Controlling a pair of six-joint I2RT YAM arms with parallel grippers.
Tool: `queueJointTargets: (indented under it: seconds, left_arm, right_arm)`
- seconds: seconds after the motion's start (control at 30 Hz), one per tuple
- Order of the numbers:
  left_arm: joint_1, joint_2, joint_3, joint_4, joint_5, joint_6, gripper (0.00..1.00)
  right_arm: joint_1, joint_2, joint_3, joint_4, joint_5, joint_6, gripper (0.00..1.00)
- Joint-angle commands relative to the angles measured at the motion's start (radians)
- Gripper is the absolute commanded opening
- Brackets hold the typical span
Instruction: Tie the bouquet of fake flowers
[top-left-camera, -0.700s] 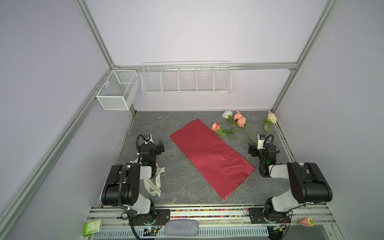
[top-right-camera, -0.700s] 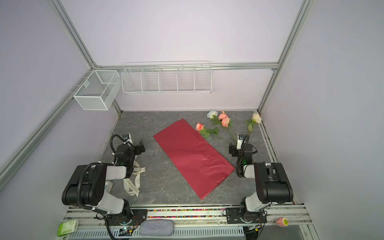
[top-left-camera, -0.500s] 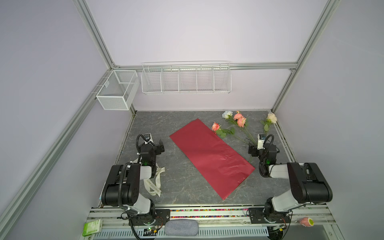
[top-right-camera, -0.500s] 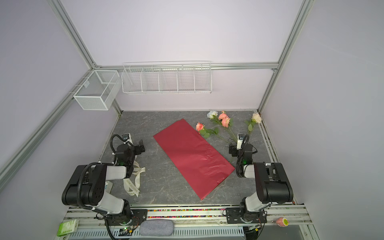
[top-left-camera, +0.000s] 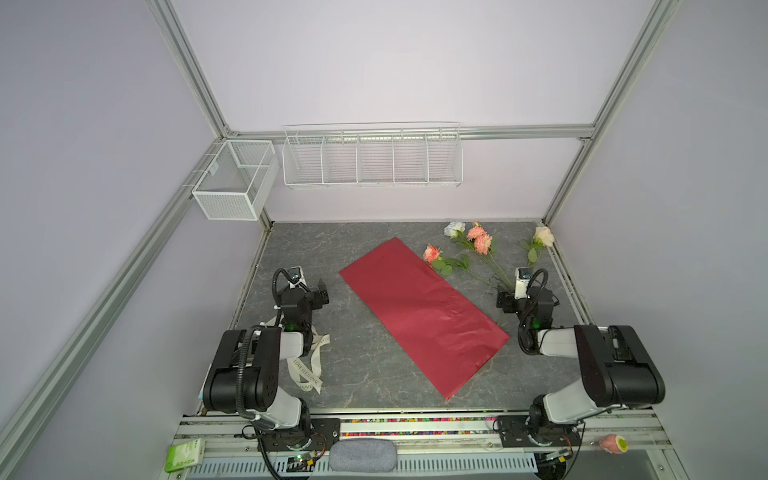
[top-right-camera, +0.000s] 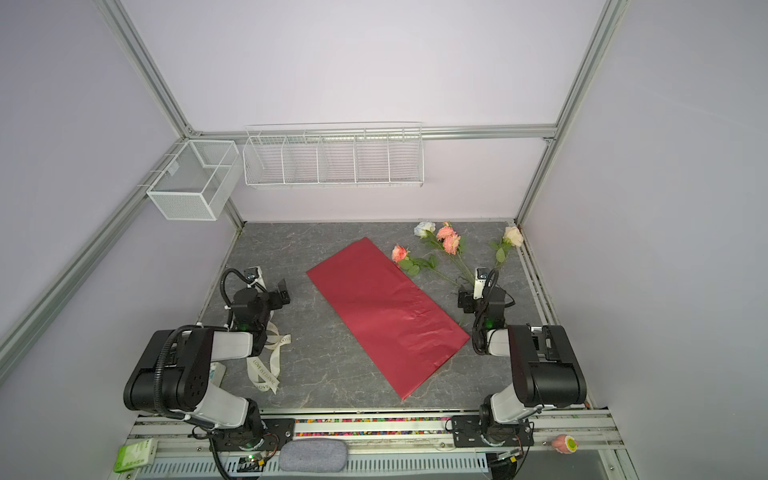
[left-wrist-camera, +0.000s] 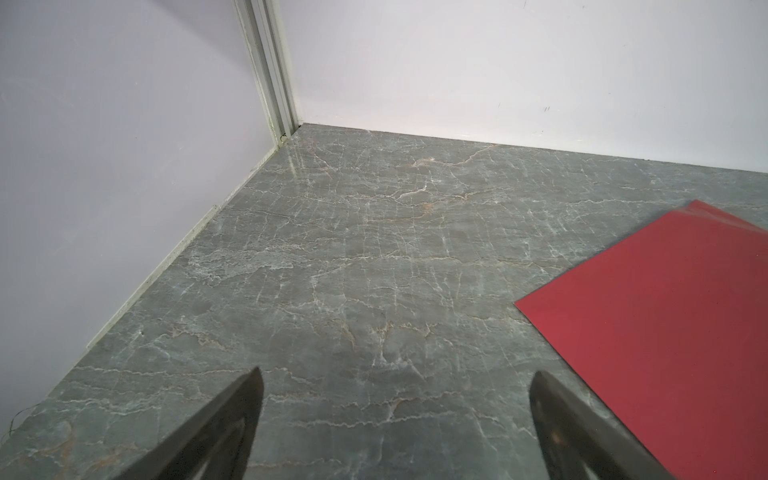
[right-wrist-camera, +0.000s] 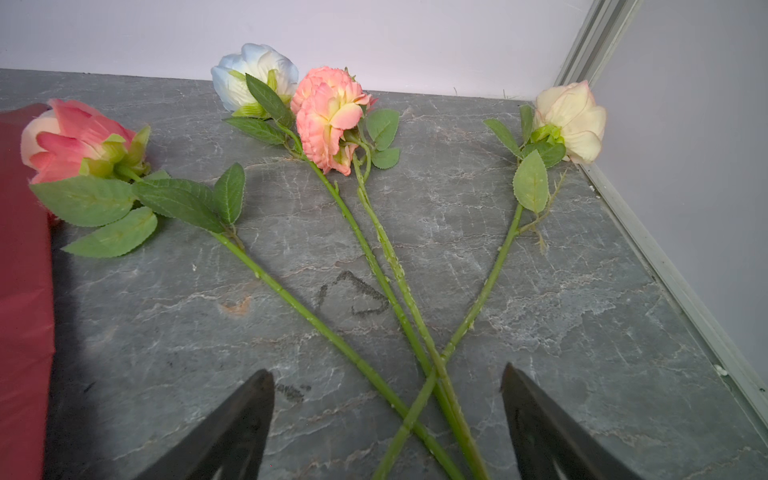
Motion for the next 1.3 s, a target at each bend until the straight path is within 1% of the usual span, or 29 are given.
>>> queueJointTargets:
  seconds: [0.0,0.07,0.13,0.2,0.27,0.3,0.33,0.37,0.4,0.43,0.47,0.5,0.53,0.57,0.6,0.63,0.67,0.7,0.73,0.8,0.83,0.9,0.93,1.0,1.13,1.27]
  left_arm:
    - [0.004,0.010,0.015,0.027,-0.006,0.010,1.00]
    - [0.003,0.006,0.016,0.027,-0.004,0.012,1.00]
    - [0.003,-0.014,-0.007,0.051,0.024,0.021,1.00]
    - [0.004,-0.043,-0.039,0.090,0.013,0.014,1.00]
    - [0.004,-0.095,-0.069,0.099,-0.003,0.005,1.00]
    - [0.004,-0.136,-0.078,0.075,-0.011,0.002,1.00]
    - [0.004,-0.194,-0.078,0.019,-0.011,-0.008,1.00]
    - [0.004,-0.251,-0.071,-0.056,-0.014,-0.022,1.00]
    - [0.004,-0.326,-0.051,-0.173,-0.019,-0.047,1.00]
    - [0.003,-0.409,-0.014,-0.325,-0.026,-0.097,1.00]
    - [0.004,-0.471,0.026,-0.466,-0.036,-0.143,1.00]
    - [0.004,-0.529,0.072,-0.605,-0.042,-0.204,1.00]
    - [0.004,-0.581,0.105,-0.709,-0.043,-0.256,1.00]
    - [0.004,-0.616,0.117,-0.762,-0.040,-0.297,1.00]
    - [0.005,-0.652,0.110,-0.779,-0.035,-0.362,1.00]
    - [0.005,-0.681,0.086,-0.752,-0.009,-0.420,1.00]
    - [0.005,-0.702,0.068,-0.728,0.053,-0.433,1.00]
    - [0.005,-0.713,0.059,-0.710,0.155,-0.427,1.00]
    - [0.005,-0.716,0.059,-0.706,0.239,-0.444,0.99]
    - [0.004,-0.693,0.061,-0.677,0.369,-0.499,0.97]
    - [0.004,-0.668,0.060,-0.650,0.452,-0.517,0.94]
    - [-0.014,-0.619,0.068,-0.633,0.539,-0.565,0.94]
    - [-0.035,-0.598,0.074,-0.641,0.556,-0.571,0.94]
    - [-0.098,-0.577,0.082,-0.672,0.524,-0.563,0.94]
    - [-0.222,-0.561,0.084,-0.702,0.449,-0.556,0.95]
    - [-0.280,-0.513,0.089,-0.733,0.428,-0.564,0.94]
  right_arm:
    - [-0.005,-0.010,0.011,0.008,-0.013,0.006,0.88]
    - [-0.004,-0.012,0.009,0.013,-0.011,0.003,0.88]
    - [-0.004,-0.014,0.007,0.012,-0.018,0.002,0.88]
    - [-0.003,-0.015,0.007,0.016,-0.017,-0.001,0.88]
    - [0.001,-0.039,0.010,-0.012,-0.006,0.000,0.88]
    - [0.001,-0.066,0.017,-0.039,0.002,0.004,0.88]
    - [0.001,-0.106,0.035,-0.115,0.005,0.008,0.88]
    - [-0.001,-0.147,0.070,-0.232,0.005,0.024,0.88]
    - [-0.002,-0.184,0.133,-0.404,0.007,0.058,0.88]
    - [-0.005,-0.200,0.219,-0.583,0.011,0.104,0.88]
    - [-0.007,-0.195,0.287,-0.719,-0.008,0.129,0.88]
    - [-0.008,-0.181,0.347,-0.825,-0.073,0.127,0.88]
    - [-0.007,-0.167,0.386,-0.880,-0.165,0.113,0.88]
    - [-0.006,-0.156,0.408,-0.906,-0.242,0.118,0.88]
    - [-0.004,-0.137,0.434,-0.936,-0.315,0.140,0.89]
    - [-0.001,-0.117,0.468,-0.969,-0.386,0.158,0.91]
    - [0.003,-0.097,0.492,-0.983,-0.454,0.164,0.93]
    - [0.012,-0.071,0.517,-0.992,-0.513,0.172,0.95]
    - [0.027,-0.039,0.558,-1.012,-0.549,0.177,0.95]
    - [0.058,0.039,0.636,-1.082,-0.587,0.155,0.99]
    - [0.076,0.081,0.678,-1.118,-0.592,0.141,0.97]
    - [0.100,0.156,0.737,-1.154,-0.545,0.162,0.97]
    - [0.103,0.194,0.762,-1.161,-0.540,0.173,0.96]
    - [0.109,0.248,0.789,-1.150,-0.557,0.190,0.95]
    - [0.111,0.313,0.822,-1.171,-0.468,0.224,0.95]
    - [0.099,0.380,0.847,-1.213,-0.442,0.219,0.95]
